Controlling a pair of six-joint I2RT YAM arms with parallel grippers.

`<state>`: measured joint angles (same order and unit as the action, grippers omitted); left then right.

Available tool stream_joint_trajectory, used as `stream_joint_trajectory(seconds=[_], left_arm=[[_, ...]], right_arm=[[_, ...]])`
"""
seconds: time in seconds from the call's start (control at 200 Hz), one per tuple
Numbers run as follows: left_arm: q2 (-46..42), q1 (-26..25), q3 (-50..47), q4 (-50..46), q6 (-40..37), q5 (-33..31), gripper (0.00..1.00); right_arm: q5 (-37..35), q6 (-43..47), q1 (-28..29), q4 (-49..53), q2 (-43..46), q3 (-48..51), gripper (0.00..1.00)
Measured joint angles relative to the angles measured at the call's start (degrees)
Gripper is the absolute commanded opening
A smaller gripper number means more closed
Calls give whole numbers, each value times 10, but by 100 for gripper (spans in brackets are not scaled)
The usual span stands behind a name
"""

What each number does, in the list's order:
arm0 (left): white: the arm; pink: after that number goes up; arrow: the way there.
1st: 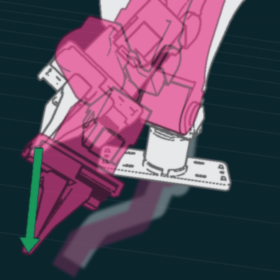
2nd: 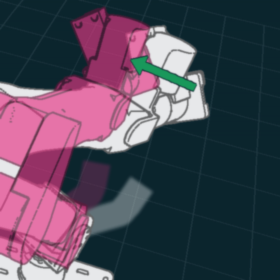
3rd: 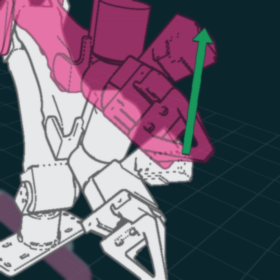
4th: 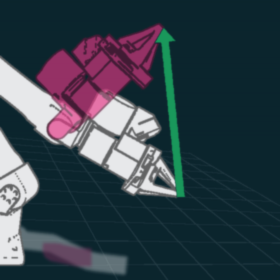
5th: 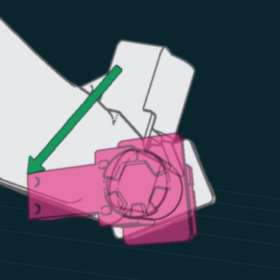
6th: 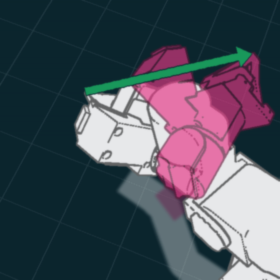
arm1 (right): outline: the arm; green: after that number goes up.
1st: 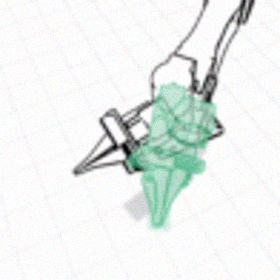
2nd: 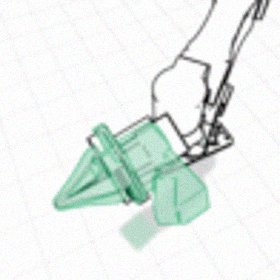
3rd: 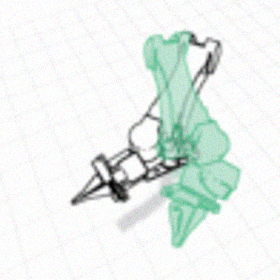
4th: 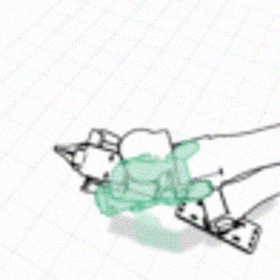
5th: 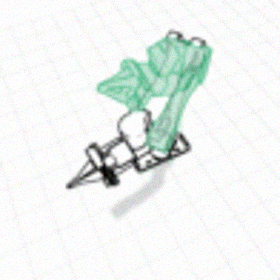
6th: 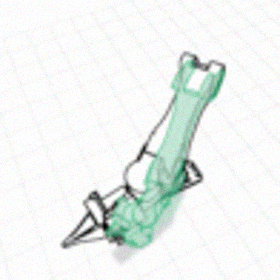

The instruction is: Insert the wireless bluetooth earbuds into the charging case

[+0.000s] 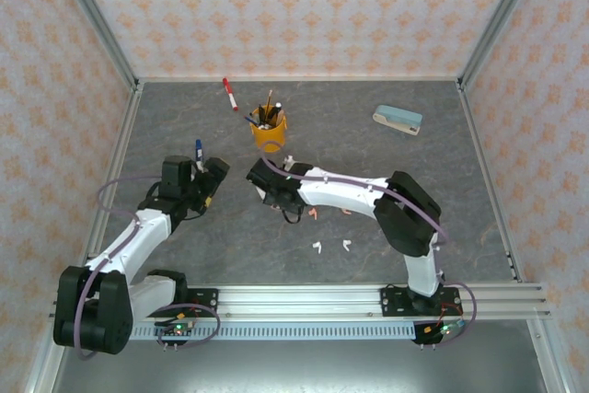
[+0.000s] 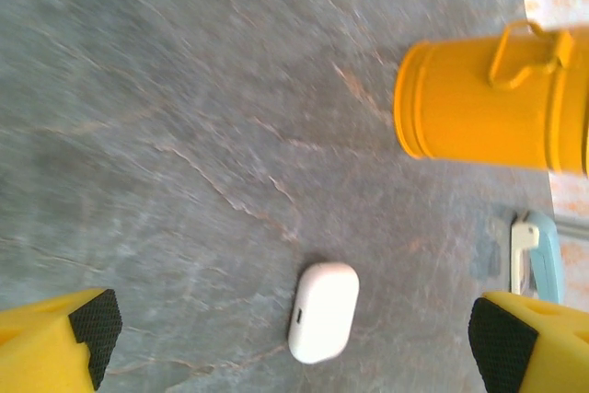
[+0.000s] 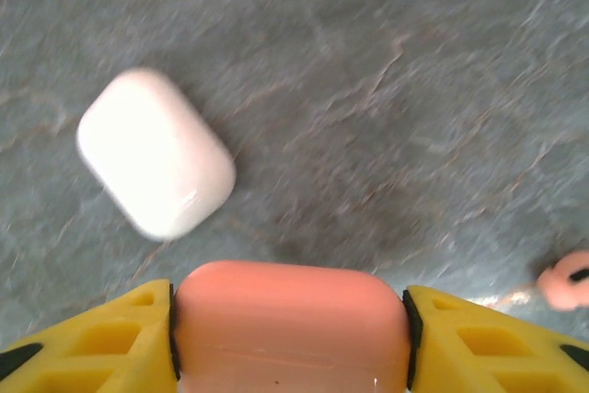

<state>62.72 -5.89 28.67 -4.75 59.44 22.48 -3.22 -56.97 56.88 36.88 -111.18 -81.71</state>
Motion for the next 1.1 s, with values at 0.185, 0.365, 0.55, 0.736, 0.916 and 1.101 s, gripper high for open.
stream_joint_trajectory(seconds=[0.185, 0.365, 0.55, 0.736, 0.916, 1.101], left_arm=[[36, -81, -35, 84, 1, 0, 98], [46, -130, -59, 142, 2, -11, 98], [38, -139, -65, 165, 4, -43, 99], [-7, -139, -67, 139, 7, -98, 100], [-26, -137, -66, 111, 7, -136, 100], [-26, -108, -65, 91, 7, -142, 100]], right_arm=[[3, 0, -53, -30, 10, 26, 47], [11, 0, -92, -53, 29, 40, 51], [26, -2, -98, -63, 31, 42, 69], [37, -5, -83, -58, 31, 46, 83], [37, -19, -52, -40, 31, 46, 87], [37, -33, -30, -18, 22, 31, 86]])
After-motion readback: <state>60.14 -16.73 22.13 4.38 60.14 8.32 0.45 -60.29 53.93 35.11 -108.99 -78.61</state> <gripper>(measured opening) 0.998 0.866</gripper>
